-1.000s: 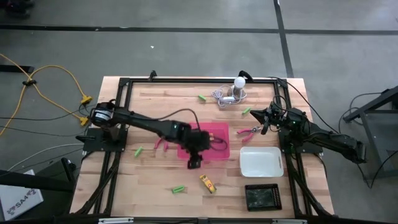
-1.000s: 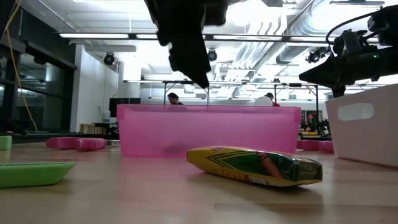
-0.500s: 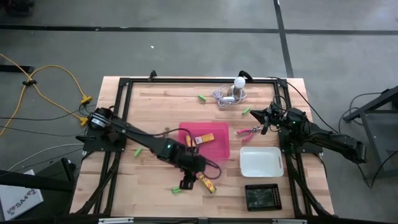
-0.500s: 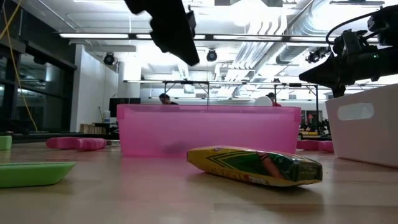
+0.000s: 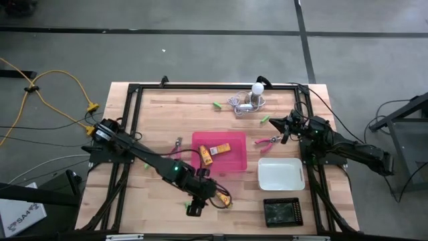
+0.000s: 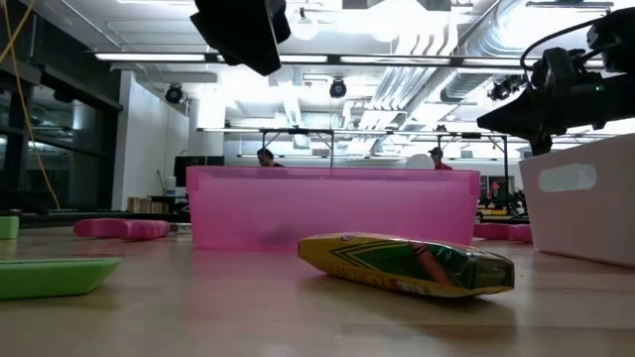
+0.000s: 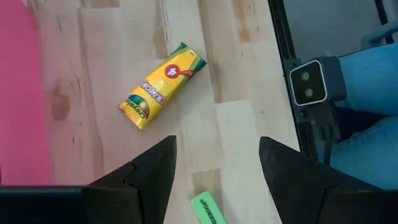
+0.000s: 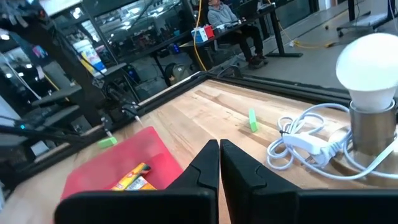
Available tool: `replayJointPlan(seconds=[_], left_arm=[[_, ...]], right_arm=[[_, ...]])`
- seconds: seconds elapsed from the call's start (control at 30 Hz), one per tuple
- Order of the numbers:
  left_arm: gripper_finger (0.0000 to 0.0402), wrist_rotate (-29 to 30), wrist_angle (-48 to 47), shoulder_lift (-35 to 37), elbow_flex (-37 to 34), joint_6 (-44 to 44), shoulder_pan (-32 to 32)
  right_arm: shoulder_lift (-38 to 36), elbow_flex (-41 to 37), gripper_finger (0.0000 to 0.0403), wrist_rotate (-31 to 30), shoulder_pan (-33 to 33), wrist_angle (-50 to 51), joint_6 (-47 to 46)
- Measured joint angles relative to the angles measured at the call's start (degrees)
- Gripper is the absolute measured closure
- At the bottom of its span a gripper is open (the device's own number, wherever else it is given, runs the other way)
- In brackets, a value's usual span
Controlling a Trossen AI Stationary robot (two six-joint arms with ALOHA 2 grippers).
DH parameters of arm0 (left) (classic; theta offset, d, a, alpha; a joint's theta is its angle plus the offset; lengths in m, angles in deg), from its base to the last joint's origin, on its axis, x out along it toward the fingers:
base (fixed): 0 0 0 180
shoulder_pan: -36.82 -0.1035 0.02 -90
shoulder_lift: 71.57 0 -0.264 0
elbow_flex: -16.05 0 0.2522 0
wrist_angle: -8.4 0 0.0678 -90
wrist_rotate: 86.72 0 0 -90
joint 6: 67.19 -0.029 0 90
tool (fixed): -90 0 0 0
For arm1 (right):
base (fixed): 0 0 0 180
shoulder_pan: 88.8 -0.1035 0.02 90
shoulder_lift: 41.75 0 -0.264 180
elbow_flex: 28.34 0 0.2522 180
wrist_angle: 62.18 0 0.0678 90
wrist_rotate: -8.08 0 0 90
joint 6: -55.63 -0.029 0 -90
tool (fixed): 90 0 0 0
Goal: Pick & Place School Supplies
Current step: Put the yellow crayon box into the pink bin
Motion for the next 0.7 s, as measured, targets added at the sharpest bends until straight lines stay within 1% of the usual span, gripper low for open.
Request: replayJointPlan(seconds=[0.07,0.23,0.33,0.43,0.6,0.7], left_arm=[[0.0177,0.0,0.0,0.0,0.0,-0.2,0.3],[0.0177,0.0,0.3,0.0,0.0,0.1,0.5],[0.0177,0.0,0.4,0.0,0.0,0.2,0.5],[0.0177,0.0,0.4,0.0,0.0,0.2,0.5],[0.0177,0.0,0.4,0.0,0.0,0.2,0.5],[0.0177,0.0,0.4,0.0,0.0,0.2,0.5]], right_arm=[[0.0,0.0,0.04,-0.2,0.0,-0.2,-1.7],[0.0,0.0,0.04,-0.7,0.0,-0.3,-9.6],[0.0,0.0,0.04,-1.6,0.0,-0.3,-10.8],[0.0,0.0,0.04,-1.2,0.0,-0.3,-10.9],[0.0,0.0,0.04,1.5,0.0,-1.2,-10.9],[0.0,0.0,0.04,6.4,0.0,-2.4,-8.5]])
